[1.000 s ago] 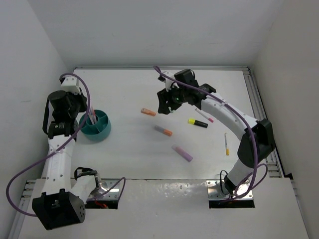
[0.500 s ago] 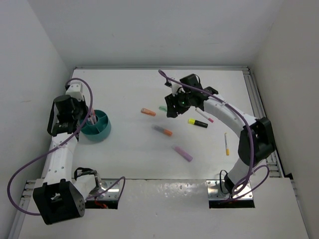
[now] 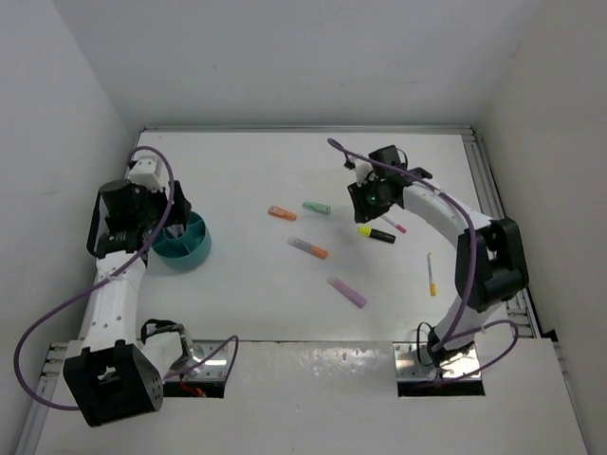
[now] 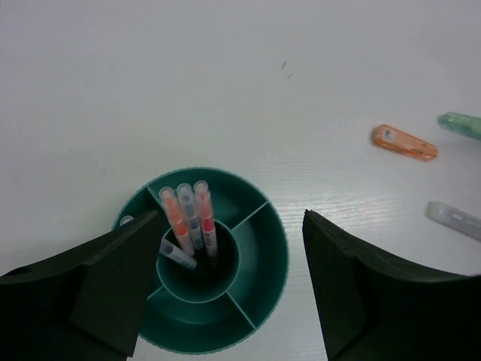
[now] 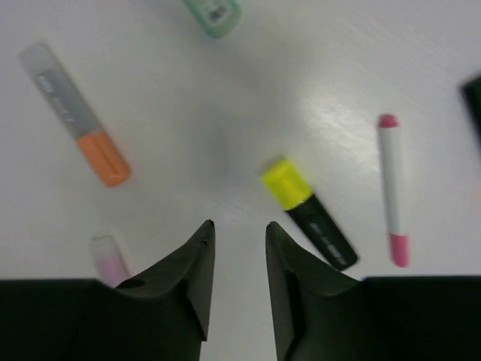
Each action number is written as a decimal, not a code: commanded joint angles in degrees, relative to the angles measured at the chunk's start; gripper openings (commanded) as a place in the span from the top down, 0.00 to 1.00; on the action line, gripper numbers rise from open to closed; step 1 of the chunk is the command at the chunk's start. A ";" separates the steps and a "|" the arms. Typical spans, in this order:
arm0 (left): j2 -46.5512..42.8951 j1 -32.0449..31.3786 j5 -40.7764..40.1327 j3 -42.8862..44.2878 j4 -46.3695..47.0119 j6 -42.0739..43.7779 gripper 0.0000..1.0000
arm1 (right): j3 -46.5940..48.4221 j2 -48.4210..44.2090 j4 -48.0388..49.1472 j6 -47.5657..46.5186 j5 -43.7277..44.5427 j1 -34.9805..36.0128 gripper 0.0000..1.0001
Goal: Sort the stationery into containers
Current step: Place the stationery into the container, then grab a piece of stationery with the right arm
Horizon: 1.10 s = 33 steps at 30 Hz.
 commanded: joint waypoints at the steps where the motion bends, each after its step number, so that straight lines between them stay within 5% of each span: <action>1: -2.41 0.55 7.34 4.88 1.86 -0.92 0.19 | 6.64 3.32 -0.33 -6.96 2.16 -3.39 0.69; 7: -0.83 0.29 11.92 6.91 1.85 -2.94 0.19 | 19.84 15.63 -11.24 -15.40 2.59 -8.40 0.78; 27: 2.07 -0.77 12.36 7.79 3.35 -3.91 0.18 | 21.78 27.59 -10.89 -21.30 4.53 -13.42 0.75; 33: 2.07 -0.94 12.45 7.97 3.35 -3.21 0.19 | 20.03 28.21 -10.89 -21.83 5.58 -12.72 0.85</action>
